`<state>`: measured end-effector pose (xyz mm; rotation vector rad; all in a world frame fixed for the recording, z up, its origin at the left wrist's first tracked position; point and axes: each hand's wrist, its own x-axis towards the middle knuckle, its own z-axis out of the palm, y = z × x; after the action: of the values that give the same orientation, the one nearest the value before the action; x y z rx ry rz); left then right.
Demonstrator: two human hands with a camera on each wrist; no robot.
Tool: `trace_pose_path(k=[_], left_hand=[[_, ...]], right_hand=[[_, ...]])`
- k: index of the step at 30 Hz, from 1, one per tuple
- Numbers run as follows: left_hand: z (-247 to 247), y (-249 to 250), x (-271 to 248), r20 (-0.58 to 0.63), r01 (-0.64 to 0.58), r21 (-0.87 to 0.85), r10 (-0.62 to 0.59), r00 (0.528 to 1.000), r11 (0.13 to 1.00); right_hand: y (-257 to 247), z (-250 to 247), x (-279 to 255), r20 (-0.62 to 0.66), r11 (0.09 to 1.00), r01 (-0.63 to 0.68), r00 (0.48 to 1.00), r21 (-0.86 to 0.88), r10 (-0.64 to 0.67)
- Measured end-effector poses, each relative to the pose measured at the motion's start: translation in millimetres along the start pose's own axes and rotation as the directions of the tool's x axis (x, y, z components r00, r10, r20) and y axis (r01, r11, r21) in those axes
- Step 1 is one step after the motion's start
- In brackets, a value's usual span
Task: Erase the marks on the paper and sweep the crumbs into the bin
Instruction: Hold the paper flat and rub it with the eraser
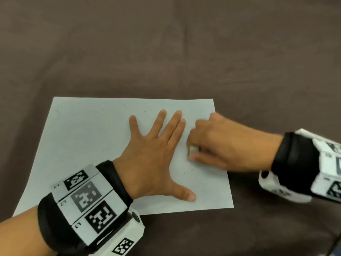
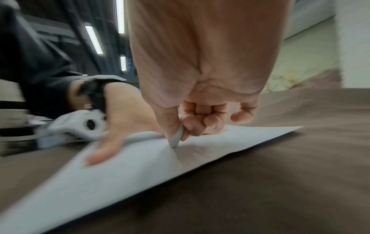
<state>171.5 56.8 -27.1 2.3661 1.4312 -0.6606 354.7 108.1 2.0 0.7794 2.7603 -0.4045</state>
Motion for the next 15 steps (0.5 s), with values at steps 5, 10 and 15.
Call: trace_pose_path(k=[5, 10, 15], left_hand=[[-3, 1, -1, 0.021, 0.003, 0.025, -0.004, 1.0, 1.0], [-4, 1, -1, 0.025, 0.006, 0.024, -0.007, 1.0, 1.0], [-3, 1, -1, 0.02, 0.009, 0.025, -0.009, 1.0, 1.0]], right_hand=[[16, -12, 3, -0.001, 0.997, -0.075, 0.997, -0.03, 0.075], [3, -4, -4, 0.041, 0.999, 0.017, 0.999, -0.043, -0.015], [20, -15, 2, 0.003, 0.996, -0.086, 0.996, 0.005, 0.086]])
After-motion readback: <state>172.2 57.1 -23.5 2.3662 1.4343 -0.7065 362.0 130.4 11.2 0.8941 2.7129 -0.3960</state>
